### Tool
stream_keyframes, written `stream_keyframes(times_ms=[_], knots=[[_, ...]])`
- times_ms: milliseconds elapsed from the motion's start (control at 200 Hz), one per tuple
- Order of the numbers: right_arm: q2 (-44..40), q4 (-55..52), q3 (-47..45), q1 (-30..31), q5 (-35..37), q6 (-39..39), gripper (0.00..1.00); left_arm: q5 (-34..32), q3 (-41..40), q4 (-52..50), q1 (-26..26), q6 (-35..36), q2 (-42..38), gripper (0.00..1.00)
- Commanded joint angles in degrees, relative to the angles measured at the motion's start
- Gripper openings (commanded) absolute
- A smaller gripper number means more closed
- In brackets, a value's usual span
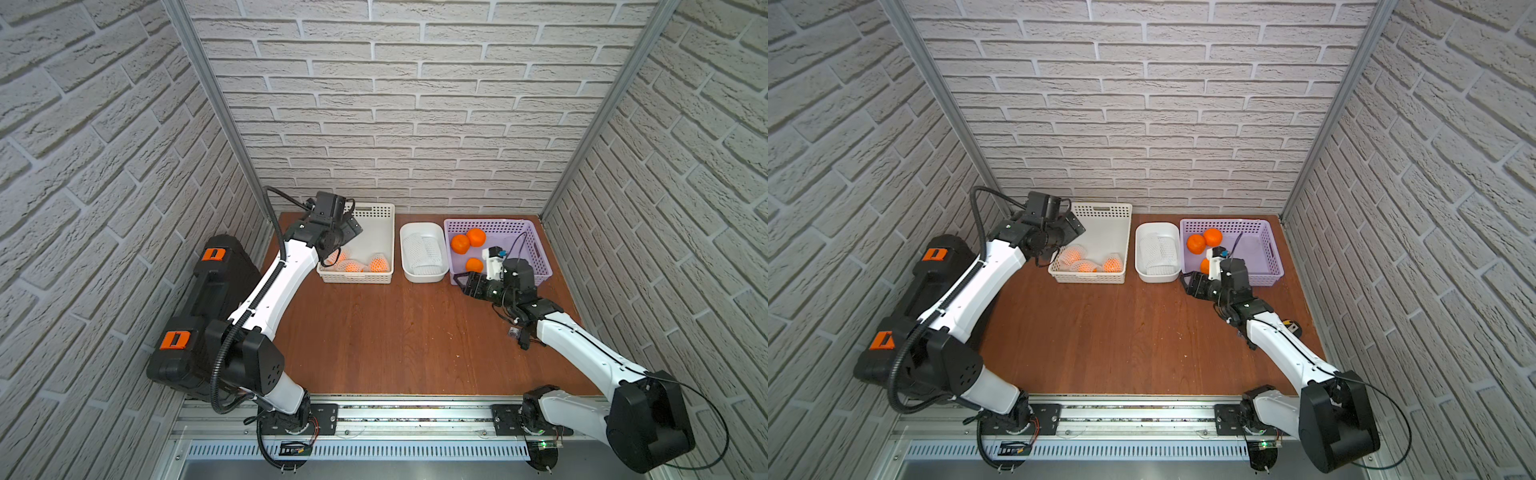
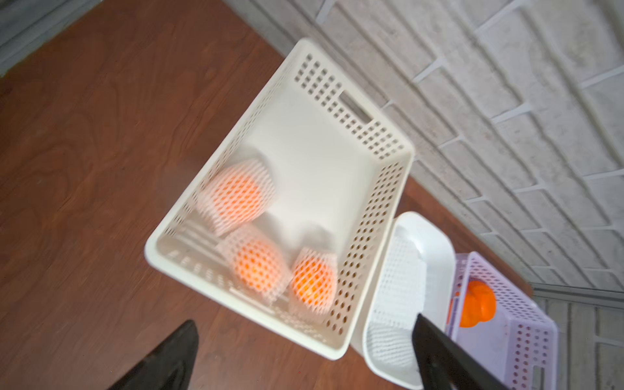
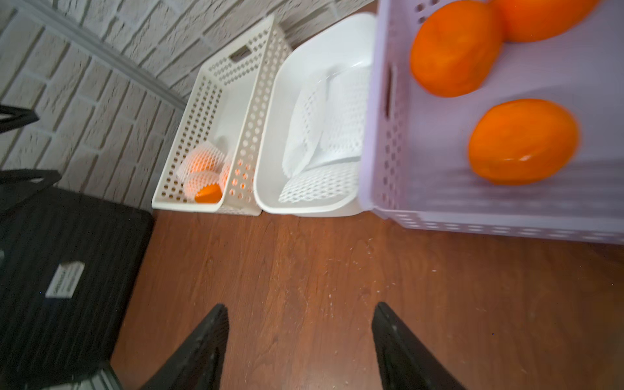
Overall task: Remove foam nets from oranges
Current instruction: Pick up the orange from the basket.
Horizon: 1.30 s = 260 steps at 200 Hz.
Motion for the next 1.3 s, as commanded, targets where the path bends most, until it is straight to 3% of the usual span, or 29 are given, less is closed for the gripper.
stream_keyframes(times_ms=[0, 295, 380, 550, 865, 1295], knots=[[1.88, 5.3, 2.23, 6.01, 1.51, -5.64, 0.69, -0.81, -2.2, -3.39, 0.64, -3.67, -1.49, 0.98], [4.29, 8.89, 1.56, 14.14, 2.27, -9.28, 0.68, 5.07, 6.31, -8.3, 1.64, -7.66, 14.06, 0.96], [4.65, 8.75, 1.74, 14.74, 2.12, -9.62, 0.67, 7.33, 9.85, -5.71, 1.63, -7.44, 17.94, 0.95], [5.58, 8.14, 2.44, 14.82, 2.14, -9.54, 0.67, 6.57, 19.21, -11.59, 1.98, -9.81, 26.85, 0.93], [7.75, 7.44, 3.65, 14.78, 1.15, -9.23, 0.66, 5.54, 16.43, -9.46, 1.89, -21.48, 26.67, 0.88], [9.17, 6.49, 4.7, 14.84, 0.45, -9.19, 0.65, 9.65, 18.13, -10.58, 2.0, -24.68, 31.37, 0.86]])
